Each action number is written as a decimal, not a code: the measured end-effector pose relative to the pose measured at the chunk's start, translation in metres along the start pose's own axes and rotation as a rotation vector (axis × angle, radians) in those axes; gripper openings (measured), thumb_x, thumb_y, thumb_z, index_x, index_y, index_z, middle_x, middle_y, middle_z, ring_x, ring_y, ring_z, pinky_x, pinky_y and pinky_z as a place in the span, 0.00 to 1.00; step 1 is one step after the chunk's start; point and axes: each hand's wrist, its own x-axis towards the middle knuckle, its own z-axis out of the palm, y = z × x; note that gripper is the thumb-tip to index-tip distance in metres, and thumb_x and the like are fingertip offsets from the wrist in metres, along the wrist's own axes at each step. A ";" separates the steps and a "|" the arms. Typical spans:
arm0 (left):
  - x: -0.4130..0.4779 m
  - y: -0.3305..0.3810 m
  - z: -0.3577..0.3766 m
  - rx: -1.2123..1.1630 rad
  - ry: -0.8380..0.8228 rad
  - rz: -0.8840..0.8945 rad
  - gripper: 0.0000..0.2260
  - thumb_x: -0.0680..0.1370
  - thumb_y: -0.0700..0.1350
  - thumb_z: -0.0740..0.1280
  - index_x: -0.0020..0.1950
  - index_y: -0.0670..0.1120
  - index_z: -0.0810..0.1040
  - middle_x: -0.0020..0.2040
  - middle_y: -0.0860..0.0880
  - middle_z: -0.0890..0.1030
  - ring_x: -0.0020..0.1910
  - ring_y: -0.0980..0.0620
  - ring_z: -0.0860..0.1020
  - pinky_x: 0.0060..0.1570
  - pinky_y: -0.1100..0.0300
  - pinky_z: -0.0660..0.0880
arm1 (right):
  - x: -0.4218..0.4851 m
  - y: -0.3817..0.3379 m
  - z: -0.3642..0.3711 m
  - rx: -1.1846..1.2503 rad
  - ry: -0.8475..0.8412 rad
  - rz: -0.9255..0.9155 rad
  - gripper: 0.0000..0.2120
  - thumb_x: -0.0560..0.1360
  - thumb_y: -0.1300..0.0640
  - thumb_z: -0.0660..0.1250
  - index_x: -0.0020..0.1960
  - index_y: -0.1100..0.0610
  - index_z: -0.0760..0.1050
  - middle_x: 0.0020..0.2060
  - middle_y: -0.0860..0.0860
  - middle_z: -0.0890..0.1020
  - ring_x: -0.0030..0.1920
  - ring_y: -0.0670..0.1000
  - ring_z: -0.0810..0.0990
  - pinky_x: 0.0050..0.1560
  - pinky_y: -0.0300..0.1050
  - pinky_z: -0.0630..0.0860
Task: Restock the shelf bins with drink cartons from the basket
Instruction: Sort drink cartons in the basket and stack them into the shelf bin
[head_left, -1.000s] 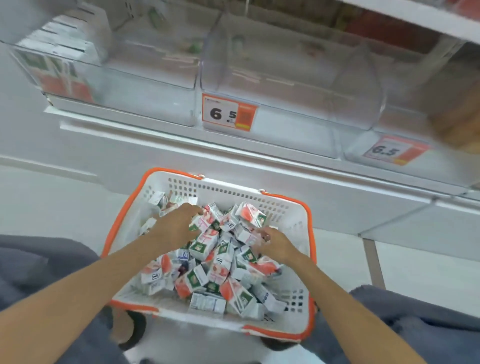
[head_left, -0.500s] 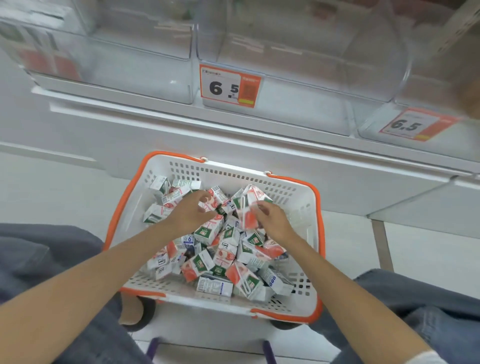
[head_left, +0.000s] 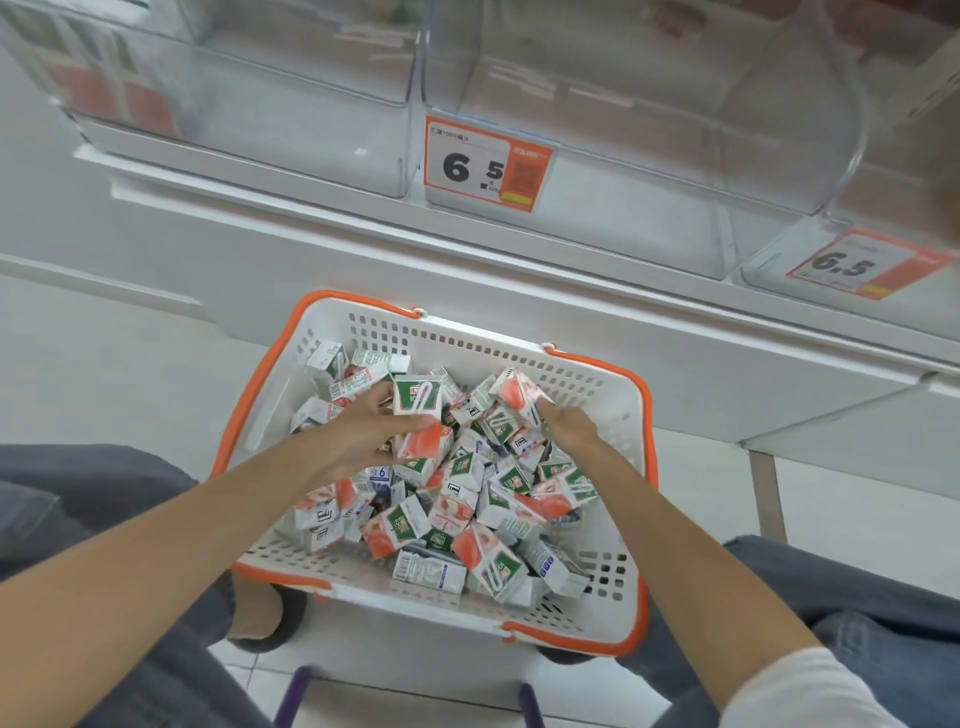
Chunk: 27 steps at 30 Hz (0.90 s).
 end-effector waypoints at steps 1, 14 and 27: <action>0.000 -0.001 0.000 -0.017 0.005 -0.004 0.20 0.72 0.41 0.75 0.58 0.57 0.73 0.51 0.55 0.81 0.46 0.58 0.83 0.45 0.52 0.81 | 0.002 -0.004 0.006 0.031 -0.002 -0.012 0.29 0.81 0.40 0.54 0.65 0.64 0.73 0.59 0.62 0.79 0.60 0.62 0.77 0.64 0.53 0.72; -0.004 0.014 -0.001 -0.147 0.034 0.039 0.20 0.72 0.37 0.74 0.54 0.55 0.70 0.51 0.60 0.73 0.49 0.58 0.76 0.53 0.46 0.80 | -0.031 -0.034 0.002 0.434 0.157 -0.341 0.21 0.69 0.62 0.76 0.59 0.59 0.73 0.54 0.57 0.78 0.44 0.54 0.83 0.38 0.49 0.82; -0.045 0.068 -0.001 0.070 -0.105 0.222 0.46 0.60 0.55 0.80 0.73 0.51 0.60 0.63 0.45 0.76 0.58 0.46 0.79 0.58 0.49 0.77 | -0.131 -0.151 -0.050 0.327 -0.198 -0.770 0.15 0.72 0.59 0.75 0.58 0.59 0.80 0.57 0.55 0.79 0.56 0.49 0.77 0.55 0.41 0.75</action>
